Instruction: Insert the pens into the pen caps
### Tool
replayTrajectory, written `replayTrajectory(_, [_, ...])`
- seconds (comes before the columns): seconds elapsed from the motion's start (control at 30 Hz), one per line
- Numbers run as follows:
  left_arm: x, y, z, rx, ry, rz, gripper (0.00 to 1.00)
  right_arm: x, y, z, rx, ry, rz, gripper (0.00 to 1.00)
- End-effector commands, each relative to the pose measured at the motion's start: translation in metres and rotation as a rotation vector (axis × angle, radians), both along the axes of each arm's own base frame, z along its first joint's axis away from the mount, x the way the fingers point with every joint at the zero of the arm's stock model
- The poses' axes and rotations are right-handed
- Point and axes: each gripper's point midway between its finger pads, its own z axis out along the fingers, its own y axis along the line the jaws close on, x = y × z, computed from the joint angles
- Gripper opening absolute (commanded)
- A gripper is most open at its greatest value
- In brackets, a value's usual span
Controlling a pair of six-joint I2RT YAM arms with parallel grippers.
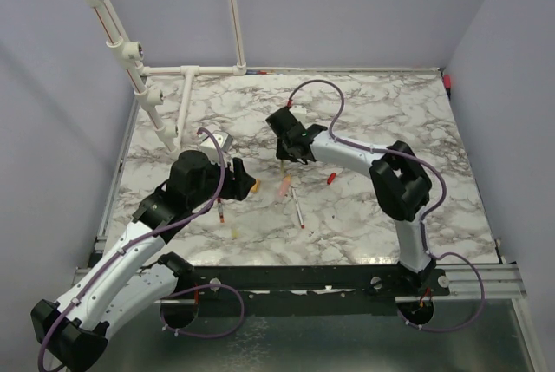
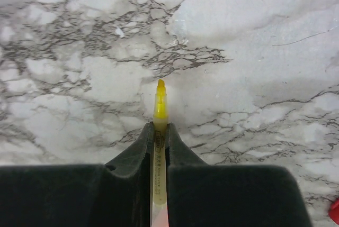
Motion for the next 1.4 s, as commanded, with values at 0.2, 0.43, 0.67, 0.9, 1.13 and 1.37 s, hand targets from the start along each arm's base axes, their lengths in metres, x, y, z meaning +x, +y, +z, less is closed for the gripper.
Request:
replayTrajectory(0.2, [-0.003, -0.010, 0.008, -0.029, -0.010, -0.049, 0.66, -0.007, 0.009, 0.107, 0.238, -0.213, 0.120, 0.01])
replayTrajectory(0.43, [-0.015, -0.033, 0.031, -0.126, 0.001, -0.175, 0.66, -0.046, 0.004, 0.164, 0.376, -0.301, 0.272, 0.01])
replayTrajectory(0.67, [-0.030, -0.056, 0.060, -0.276, 0.005, -0.289, 0.67, -0.096, 0.004, 0.194, 0.509, -0.321, 0.466, 0.01])
replayTrajectory(0.9, [-0.043, -0.073, 0.079, -0.390, 0.018, -0.393, 0.68, -0.141, -0.001, 0.240, 0.663, -0.371, 0.607, 0.01])
replayTrajectory(1.13, [-0.051, -0.085, 0.102, -0.523, 0.018, -0.461, 0.69, -0.173, -0.001, 0.276, 0.837, -0.404, 0.693, 0.01])
replayTrajectory(1.37, [-0.058, -0.090, 0.126, -0.635, 0.001, -0.513, 0.69, -0.194, 0.007, 0.295, 0.954, -0.401, 0.776, 0.01])
